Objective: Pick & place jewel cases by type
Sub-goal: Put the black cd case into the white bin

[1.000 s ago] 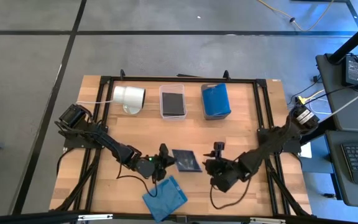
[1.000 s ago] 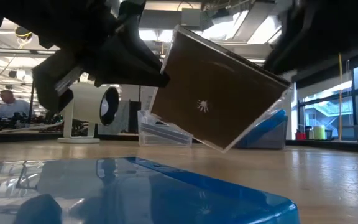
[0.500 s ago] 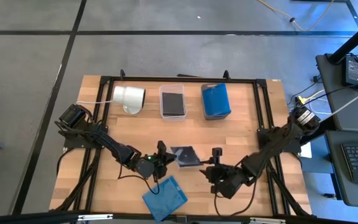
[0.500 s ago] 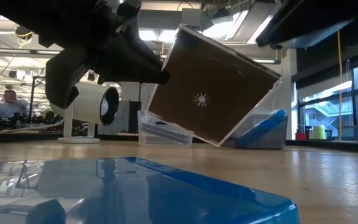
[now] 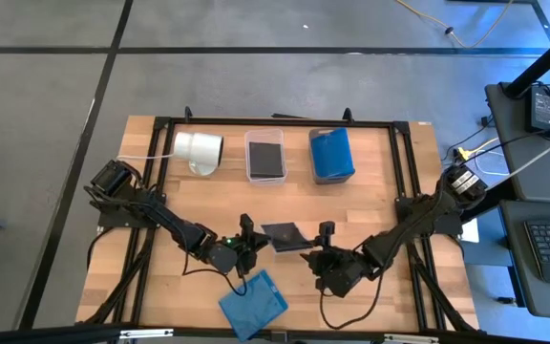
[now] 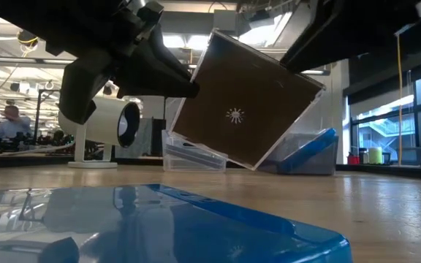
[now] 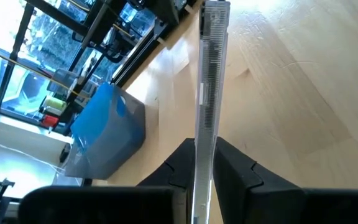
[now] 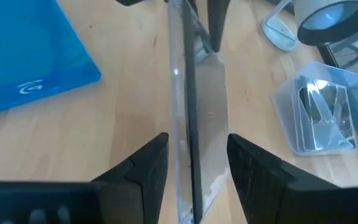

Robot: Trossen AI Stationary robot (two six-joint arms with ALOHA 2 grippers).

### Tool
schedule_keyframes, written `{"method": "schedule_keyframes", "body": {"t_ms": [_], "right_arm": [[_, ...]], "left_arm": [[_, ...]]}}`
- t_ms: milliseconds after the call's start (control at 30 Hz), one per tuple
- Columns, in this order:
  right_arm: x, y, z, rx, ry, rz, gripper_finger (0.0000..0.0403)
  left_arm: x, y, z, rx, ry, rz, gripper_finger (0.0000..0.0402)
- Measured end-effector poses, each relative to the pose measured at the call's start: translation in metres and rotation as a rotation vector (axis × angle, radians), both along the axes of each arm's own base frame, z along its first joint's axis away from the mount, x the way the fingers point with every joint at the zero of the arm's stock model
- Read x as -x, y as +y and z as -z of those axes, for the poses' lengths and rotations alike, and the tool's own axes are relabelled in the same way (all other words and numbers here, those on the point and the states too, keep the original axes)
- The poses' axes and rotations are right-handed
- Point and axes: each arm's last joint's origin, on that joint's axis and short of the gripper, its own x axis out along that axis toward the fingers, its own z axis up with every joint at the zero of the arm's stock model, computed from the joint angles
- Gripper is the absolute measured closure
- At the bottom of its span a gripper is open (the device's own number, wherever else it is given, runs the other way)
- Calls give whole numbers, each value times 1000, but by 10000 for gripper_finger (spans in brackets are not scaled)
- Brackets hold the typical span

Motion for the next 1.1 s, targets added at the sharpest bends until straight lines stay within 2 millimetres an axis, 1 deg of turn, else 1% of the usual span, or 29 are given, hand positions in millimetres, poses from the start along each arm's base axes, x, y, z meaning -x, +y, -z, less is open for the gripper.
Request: {"method": "schedule_keyframes", "body": {"t_ms": [133, 267, 367, 500, 767, 967, 1100], "right_arm": [[-5, -4, 5, -7, 31, -2, 235], [-9, -6, 13, -3, 59, -4, 235], [-10, -7, 16, 16, 56, 12, 243], [-10, -7, 16, 19, 50, 21, 275], [-9, -8, 16, 42, 57, 14, 363], [-10, -8, 16, 39, 55, 15, 366], [-10, -8, 15, 39, 48, 19, 358]], "left_arm": [[0, 0, 0, 2, -1, -2, 357], [0, 0, 0, 2, -1, -2, 362], [0, 0, 0, 2, -1, -2, 363], [0, 0, 0, 2, -1, -2, 354], [0, 0, 0, 12, 0, 7, 353], [0, -1, 0, 50, -8, 2, 337], [1, -1, 0, 85, -21, -12, 325]]}}
